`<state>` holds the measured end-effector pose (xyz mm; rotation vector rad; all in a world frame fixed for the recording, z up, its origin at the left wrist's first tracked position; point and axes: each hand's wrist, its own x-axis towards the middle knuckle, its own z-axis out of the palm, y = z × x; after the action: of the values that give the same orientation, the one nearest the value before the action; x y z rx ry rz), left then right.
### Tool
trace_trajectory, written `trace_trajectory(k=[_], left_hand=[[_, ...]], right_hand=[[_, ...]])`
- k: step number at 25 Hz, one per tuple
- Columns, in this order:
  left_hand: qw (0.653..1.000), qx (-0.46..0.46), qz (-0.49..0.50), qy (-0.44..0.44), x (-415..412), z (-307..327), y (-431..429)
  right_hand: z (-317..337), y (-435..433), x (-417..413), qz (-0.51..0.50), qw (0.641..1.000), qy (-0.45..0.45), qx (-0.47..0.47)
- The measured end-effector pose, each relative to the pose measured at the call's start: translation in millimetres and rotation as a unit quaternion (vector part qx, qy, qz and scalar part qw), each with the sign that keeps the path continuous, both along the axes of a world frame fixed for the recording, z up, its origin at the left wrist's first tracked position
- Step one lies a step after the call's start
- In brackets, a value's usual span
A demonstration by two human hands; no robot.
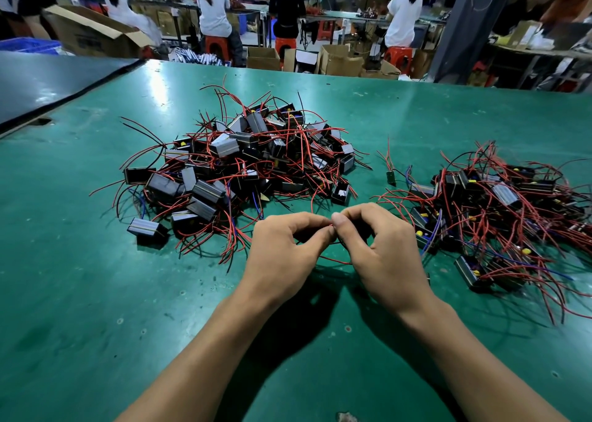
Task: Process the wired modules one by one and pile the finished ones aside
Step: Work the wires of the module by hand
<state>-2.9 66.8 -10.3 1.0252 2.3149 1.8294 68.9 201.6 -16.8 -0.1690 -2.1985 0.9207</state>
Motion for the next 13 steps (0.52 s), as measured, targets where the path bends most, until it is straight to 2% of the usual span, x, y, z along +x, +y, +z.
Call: trace_trajectory(k=[8, 10, 13], left_hand=[[0.994, -0.055, 0.020, 0.094, 0, -7, -3], [0.996, -0.050, 0.007, 0.076, -1, -6, -3], [0.999, -0.034, -0.009, 0.037, -5, -3, -5]], right_hand=[[6, 1, 1, -0.015, 0.990, -0.090, -0.105], [9, 4, 4, 0.014, 0.991, -0.090, -0.096], [16, 12, 11, 0.096, 0.991, -0.087, -0.020]])
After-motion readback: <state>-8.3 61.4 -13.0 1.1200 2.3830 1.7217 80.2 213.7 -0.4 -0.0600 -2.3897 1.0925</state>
